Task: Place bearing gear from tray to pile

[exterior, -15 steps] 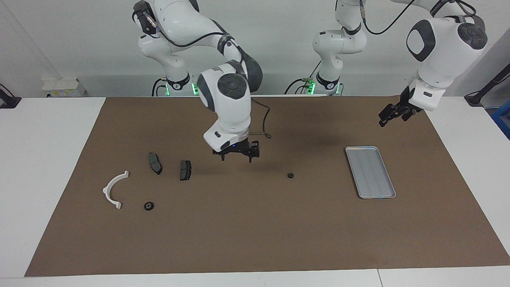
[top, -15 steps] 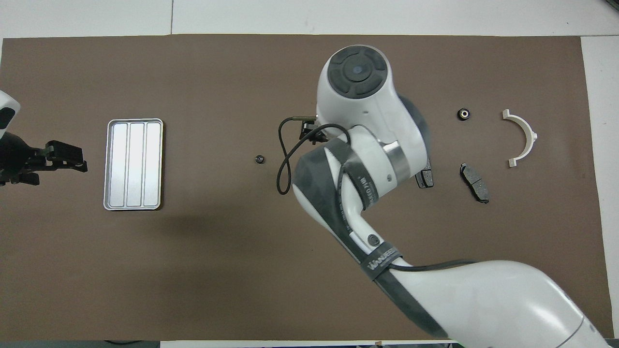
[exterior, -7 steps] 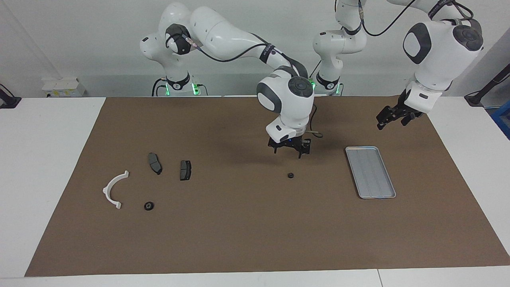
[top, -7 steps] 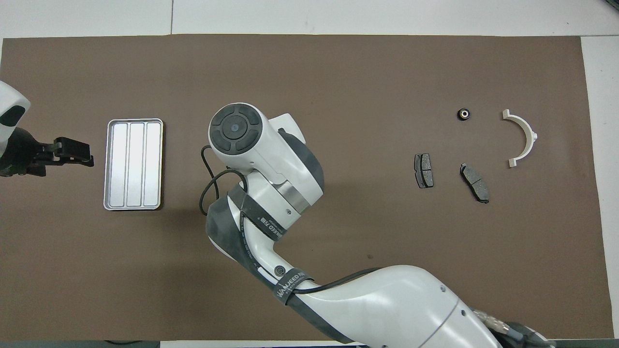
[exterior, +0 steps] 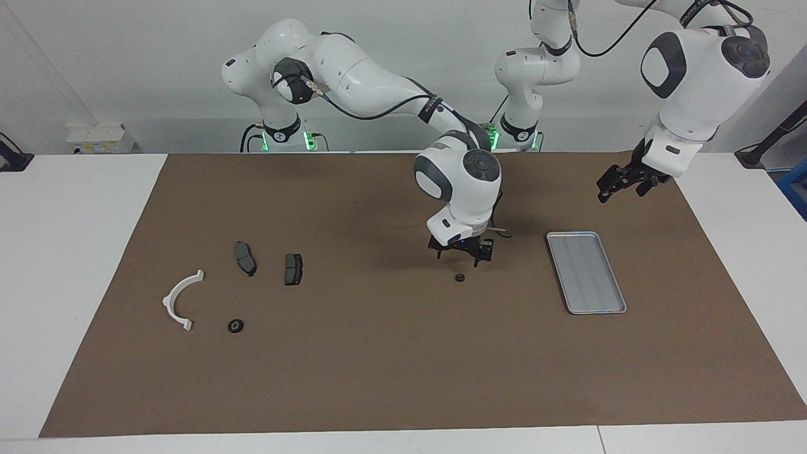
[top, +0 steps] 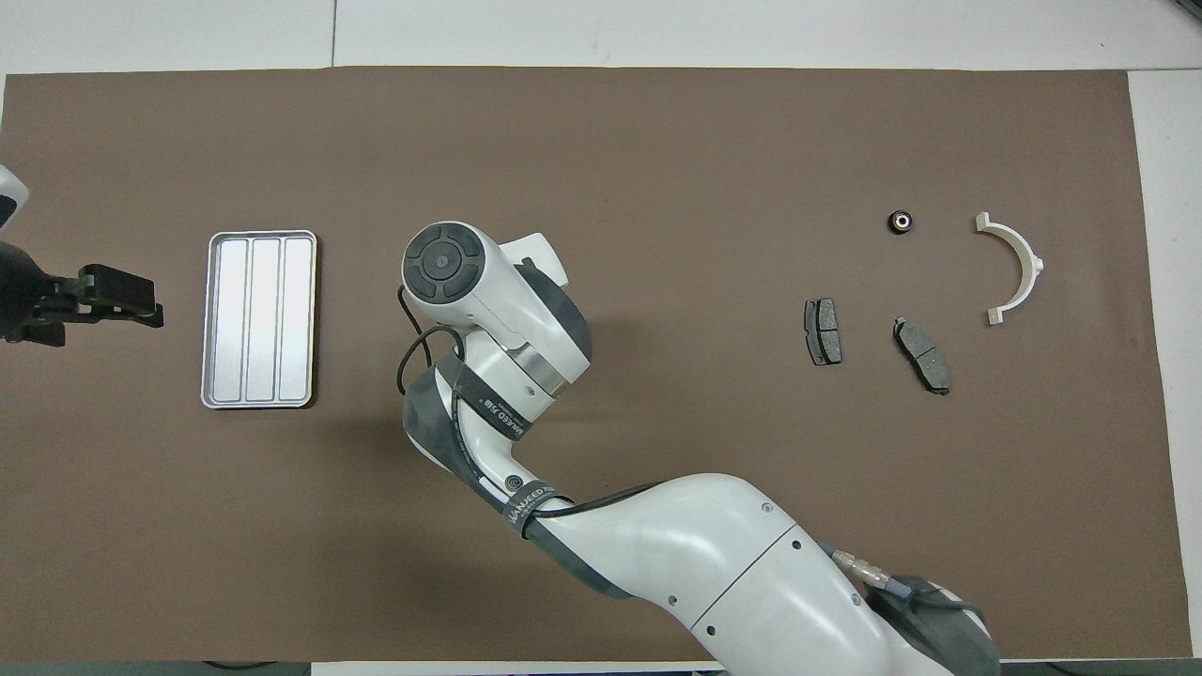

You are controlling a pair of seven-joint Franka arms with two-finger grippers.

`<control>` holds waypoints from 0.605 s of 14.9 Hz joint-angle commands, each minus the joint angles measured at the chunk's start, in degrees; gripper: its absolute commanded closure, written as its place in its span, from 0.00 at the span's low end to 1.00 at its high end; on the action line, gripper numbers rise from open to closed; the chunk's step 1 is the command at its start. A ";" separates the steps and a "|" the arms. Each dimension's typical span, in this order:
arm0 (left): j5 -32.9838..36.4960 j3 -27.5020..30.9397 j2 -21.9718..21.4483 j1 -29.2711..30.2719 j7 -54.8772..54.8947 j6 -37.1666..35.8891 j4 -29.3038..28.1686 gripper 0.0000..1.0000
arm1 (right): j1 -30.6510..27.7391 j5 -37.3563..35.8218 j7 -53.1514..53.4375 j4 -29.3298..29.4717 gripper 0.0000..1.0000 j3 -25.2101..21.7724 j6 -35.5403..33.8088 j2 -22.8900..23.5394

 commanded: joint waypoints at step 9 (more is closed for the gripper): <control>0.75 -4.30 -0.69 1.04 0.82 -4.31 2.60 0.00 | 0.11 -0.14 0.47 2.76 0.09 -0.79 0.98 1.80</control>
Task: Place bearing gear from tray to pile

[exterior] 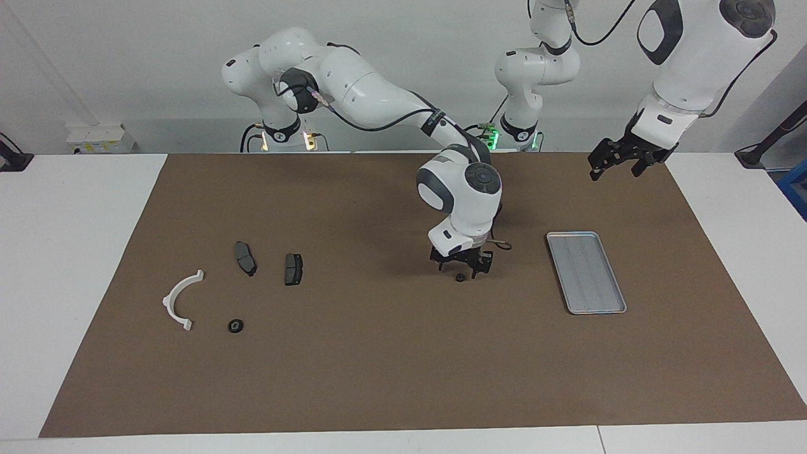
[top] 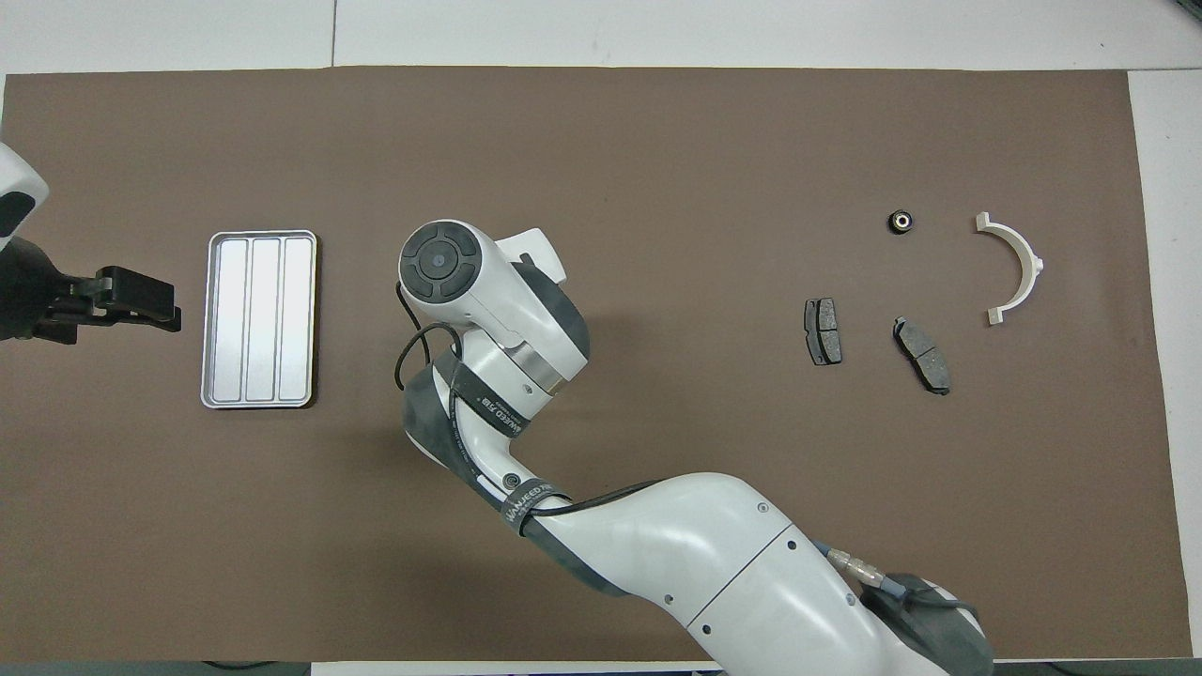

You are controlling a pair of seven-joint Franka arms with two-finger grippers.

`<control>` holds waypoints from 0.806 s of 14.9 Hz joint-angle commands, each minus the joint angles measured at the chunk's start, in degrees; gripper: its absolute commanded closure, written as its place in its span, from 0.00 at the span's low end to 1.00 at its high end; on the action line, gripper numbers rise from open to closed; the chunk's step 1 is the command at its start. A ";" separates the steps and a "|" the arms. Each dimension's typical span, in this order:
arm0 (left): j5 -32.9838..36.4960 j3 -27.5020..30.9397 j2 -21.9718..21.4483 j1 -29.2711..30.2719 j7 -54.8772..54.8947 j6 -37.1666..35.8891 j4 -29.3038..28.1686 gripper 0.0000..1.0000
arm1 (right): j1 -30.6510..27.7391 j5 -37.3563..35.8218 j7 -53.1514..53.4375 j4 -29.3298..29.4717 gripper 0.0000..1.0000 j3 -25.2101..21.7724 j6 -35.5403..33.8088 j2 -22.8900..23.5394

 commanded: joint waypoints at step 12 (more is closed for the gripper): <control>0.57 0.02 -1.08 0.15 0.01 -0.77 -0.71 0.00 | 0.27 -0.22 0.47 0.76 0.90 0.04 1.65 1.40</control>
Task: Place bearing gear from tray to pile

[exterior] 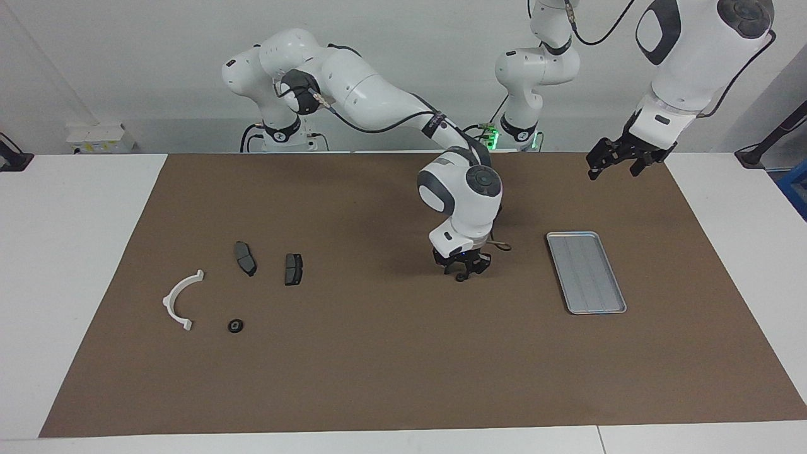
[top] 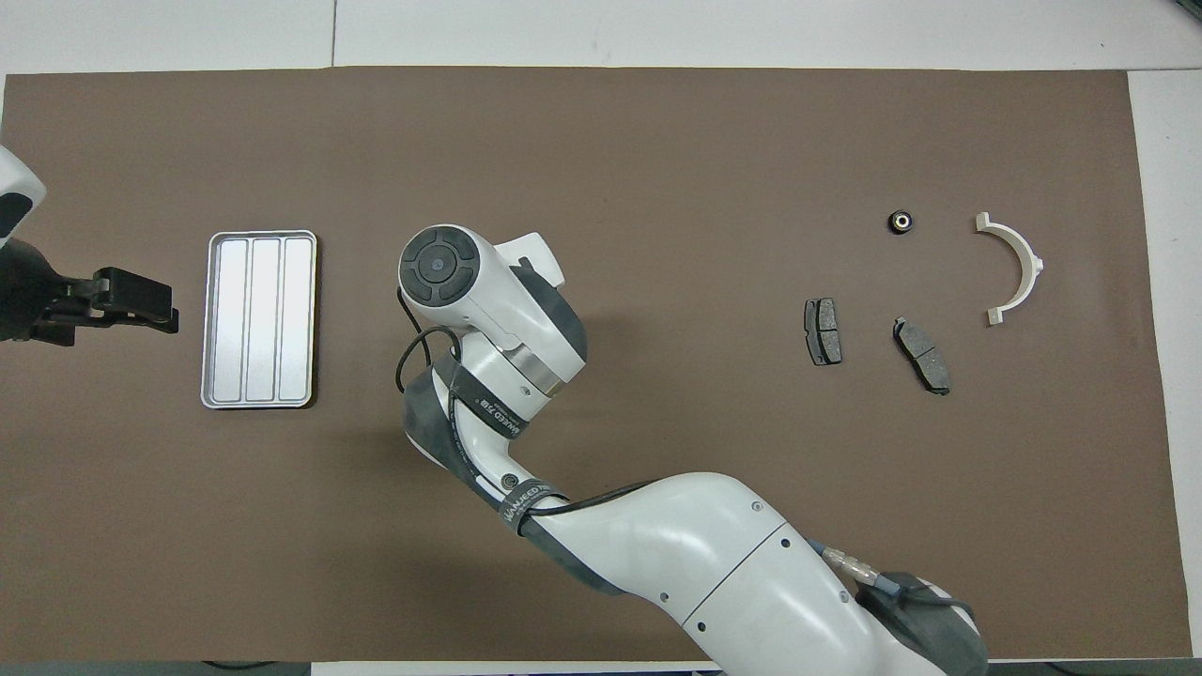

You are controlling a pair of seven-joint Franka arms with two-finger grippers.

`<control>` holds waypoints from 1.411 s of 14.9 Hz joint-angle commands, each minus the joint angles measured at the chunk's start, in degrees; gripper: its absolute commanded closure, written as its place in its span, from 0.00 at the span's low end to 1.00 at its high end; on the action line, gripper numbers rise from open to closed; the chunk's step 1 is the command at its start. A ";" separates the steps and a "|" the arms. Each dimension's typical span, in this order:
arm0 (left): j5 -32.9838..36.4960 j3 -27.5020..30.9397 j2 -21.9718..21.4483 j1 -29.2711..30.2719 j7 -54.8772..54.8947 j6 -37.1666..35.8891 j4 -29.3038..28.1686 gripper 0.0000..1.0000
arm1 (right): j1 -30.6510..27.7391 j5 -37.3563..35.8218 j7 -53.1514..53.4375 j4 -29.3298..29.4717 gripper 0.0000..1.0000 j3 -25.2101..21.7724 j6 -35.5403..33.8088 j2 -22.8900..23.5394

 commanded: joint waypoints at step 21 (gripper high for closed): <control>0.57 0.07 -1.08 -0.05 0.00 -0.65 -0.71 0.00 | -31.81 -3.03 -56.57 -35.09 1.00 -0.25 16.13 -20.84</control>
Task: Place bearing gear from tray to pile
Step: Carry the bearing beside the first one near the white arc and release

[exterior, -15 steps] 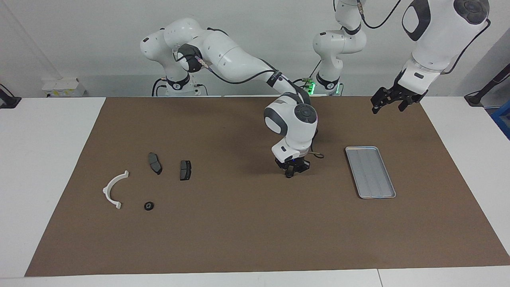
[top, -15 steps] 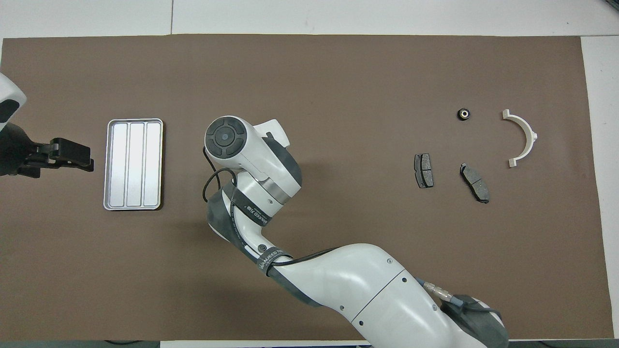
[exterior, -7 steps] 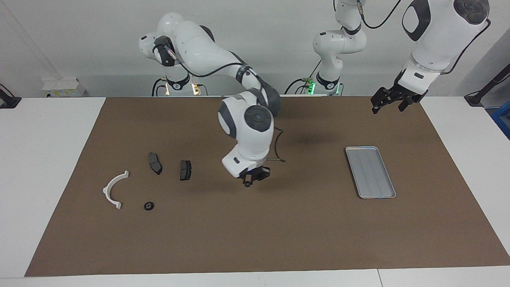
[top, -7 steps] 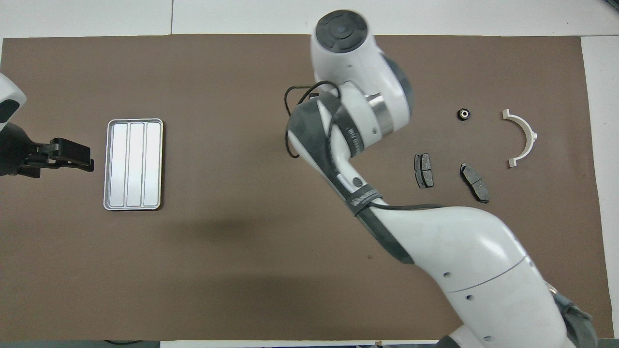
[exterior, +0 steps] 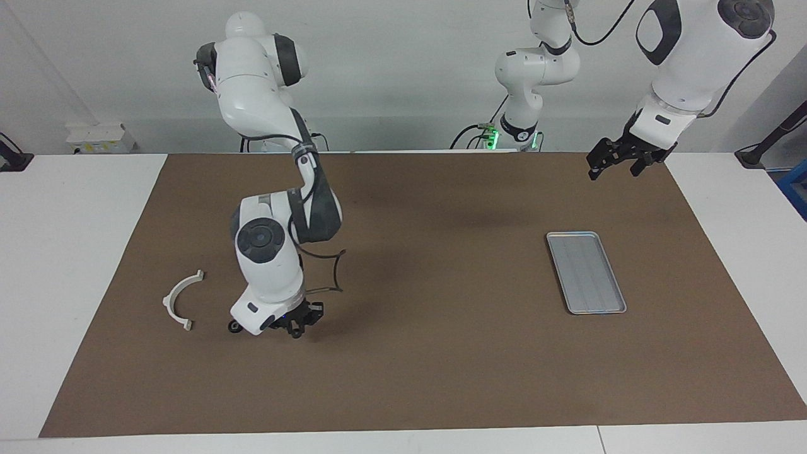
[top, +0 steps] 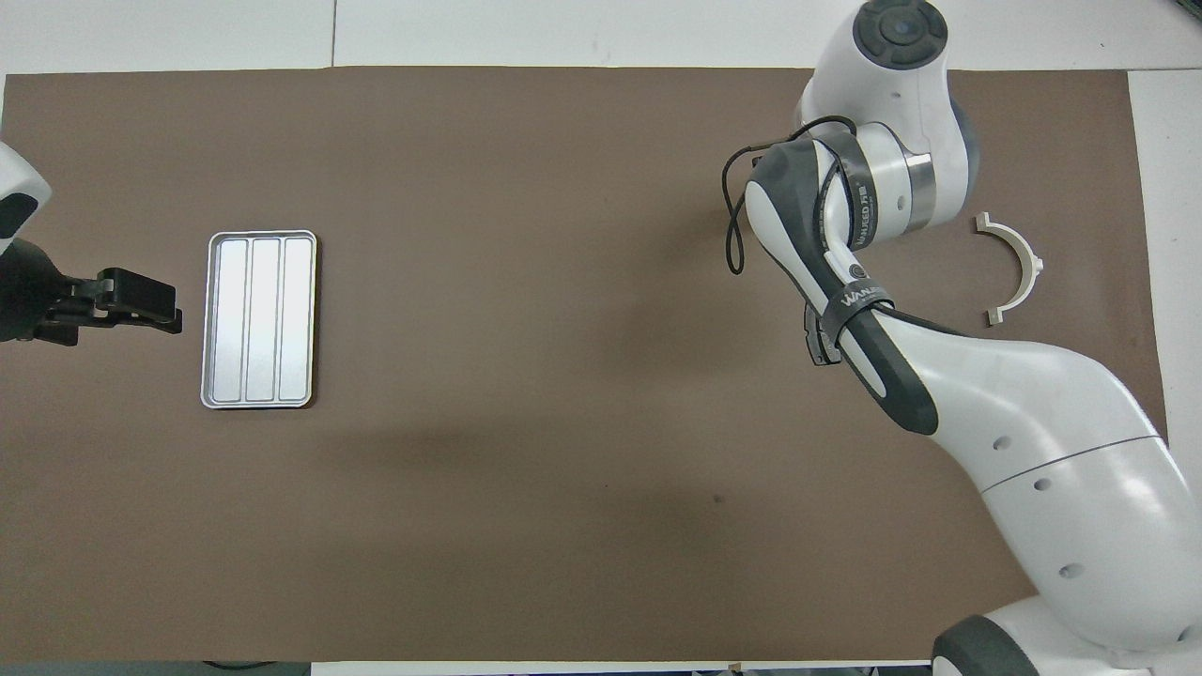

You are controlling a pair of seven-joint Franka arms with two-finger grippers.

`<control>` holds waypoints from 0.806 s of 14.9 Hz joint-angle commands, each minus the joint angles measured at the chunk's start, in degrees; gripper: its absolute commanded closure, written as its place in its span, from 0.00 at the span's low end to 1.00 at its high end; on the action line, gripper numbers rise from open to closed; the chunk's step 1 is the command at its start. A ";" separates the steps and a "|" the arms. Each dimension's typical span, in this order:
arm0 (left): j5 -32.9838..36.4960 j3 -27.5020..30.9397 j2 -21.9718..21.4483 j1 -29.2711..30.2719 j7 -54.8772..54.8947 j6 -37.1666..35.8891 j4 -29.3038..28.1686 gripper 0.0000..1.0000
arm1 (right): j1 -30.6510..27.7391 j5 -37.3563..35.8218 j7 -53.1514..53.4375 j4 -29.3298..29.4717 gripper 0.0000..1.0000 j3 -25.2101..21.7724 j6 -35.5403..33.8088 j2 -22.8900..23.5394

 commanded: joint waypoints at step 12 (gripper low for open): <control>0.57 0.01 -1.08 -0.07 -0.09 -0.65 -0.71 0.00 | -1.30 -2.06 -2.18 -10.95 0.00 1.03 0.95 -8.74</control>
